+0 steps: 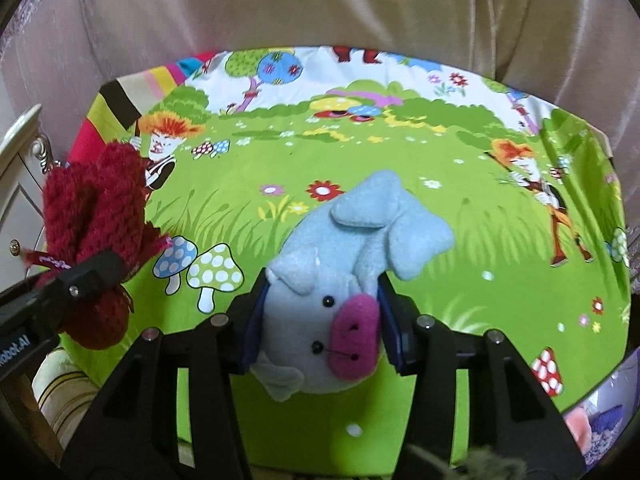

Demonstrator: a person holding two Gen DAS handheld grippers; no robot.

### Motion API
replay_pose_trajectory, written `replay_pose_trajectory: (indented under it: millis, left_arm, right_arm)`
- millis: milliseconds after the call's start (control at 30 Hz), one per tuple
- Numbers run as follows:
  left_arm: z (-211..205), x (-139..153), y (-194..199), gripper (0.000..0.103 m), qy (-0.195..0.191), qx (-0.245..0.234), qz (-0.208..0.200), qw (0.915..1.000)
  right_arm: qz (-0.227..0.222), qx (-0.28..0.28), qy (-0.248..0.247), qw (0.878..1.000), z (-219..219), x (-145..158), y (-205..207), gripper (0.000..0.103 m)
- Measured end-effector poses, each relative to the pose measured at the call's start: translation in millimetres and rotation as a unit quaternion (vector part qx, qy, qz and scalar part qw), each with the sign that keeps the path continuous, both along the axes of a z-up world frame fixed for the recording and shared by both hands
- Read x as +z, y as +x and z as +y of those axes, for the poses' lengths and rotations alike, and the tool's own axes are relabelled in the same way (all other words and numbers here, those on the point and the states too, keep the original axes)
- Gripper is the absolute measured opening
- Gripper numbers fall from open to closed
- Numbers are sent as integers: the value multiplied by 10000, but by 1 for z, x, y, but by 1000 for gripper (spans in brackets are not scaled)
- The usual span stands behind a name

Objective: Organize soft objects
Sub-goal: 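Carry red fuzzy item and pig plush over the white box and open both tools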

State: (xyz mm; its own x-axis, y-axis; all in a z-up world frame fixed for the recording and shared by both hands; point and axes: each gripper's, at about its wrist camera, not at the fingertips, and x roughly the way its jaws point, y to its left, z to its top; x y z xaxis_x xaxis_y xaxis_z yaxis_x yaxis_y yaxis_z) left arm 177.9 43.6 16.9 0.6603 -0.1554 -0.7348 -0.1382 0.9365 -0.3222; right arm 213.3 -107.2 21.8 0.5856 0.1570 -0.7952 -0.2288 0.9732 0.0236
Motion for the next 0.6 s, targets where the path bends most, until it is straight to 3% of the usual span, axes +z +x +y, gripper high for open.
replay_pose_trajectory:
  millis: [300,600]
  left_arm:
    - [-39,12,-25,38,-159,-334,-88,9993]
    - [-99,25,-48,38,-282,-963,-161,9948]
  right_arm:
    - [-156,-234,172,9995,-50,25,-45,53]
    - [-262,-750,113,9968,-127,45,-98,53]
